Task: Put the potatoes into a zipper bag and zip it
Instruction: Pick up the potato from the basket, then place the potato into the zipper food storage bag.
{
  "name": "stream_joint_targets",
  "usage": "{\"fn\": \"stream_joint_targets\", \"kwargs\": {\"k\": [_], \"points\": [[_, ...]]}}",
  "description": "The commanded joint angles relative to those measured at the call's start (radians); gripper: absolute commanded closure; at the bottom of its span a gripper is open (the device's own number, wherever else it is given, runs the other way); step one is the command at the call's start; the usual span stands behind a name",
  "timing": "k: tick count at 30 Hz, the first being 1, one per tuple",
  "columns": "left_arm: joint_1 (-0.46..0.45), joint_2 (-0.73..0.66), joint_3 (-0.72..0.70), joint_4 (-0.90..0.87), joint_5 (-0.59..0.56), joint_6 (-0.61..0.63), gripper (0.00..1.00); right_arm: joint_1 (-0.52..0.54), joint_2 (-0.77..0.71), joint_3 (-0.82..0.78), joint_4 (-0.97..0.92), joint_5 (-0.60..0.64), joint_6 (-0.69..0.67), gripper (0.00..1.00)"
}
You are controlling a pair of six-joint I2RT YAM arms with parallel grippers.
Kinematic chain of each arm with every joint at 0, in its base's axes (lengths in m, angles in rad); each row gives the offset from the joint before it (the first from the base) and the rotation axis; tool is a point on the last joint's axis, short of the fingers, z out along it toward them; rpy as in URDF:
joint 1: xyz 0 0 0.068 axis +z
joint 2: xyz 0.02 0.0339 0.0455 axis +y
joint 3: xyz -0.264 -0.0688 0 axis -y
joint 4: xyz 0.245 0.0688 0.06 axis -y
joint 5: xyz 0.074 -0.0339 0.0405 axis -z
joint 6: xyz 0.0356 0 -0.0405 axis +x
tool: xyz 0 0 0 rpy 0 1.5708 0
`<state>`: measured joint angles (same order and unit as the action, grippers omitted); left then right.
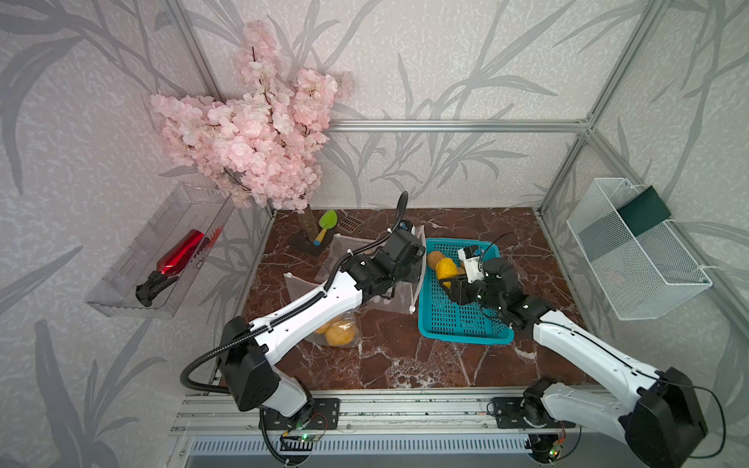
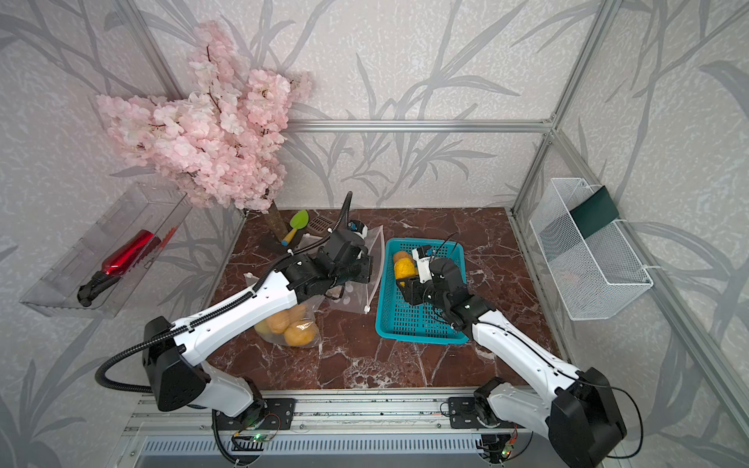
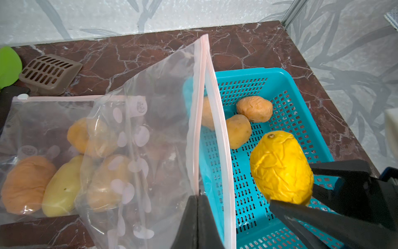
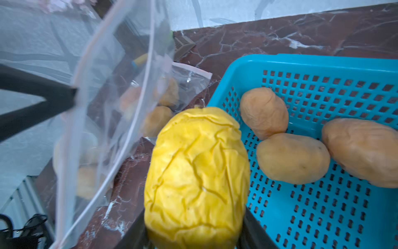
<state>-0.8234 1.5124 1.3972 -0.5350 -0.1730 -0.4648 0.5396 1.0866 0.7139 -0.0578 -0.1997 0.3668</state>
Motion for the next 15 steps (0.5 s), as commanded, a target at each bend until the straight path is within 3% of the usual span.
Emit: {"fn": "stream_joint_targets", "kwargs": {"k": [1,7,15], "points": [[0.003,-0.022,0.002,0.032,0.03,0.008,1.0,0.008,-0.085,-0.032,0.064,-0.096,0.026,0.78],[0.002,-0.006,0.001,0.047,0.045,0.005,1.0,0.012,-0.114,-0.028,0.113,-0.191,0.057,0.81],[0.003,0.013,0.012,0.063,0.077,0.004,1.0,0.014,0.05,0.053,0.197,-0.275,0.085,0.83]]}}
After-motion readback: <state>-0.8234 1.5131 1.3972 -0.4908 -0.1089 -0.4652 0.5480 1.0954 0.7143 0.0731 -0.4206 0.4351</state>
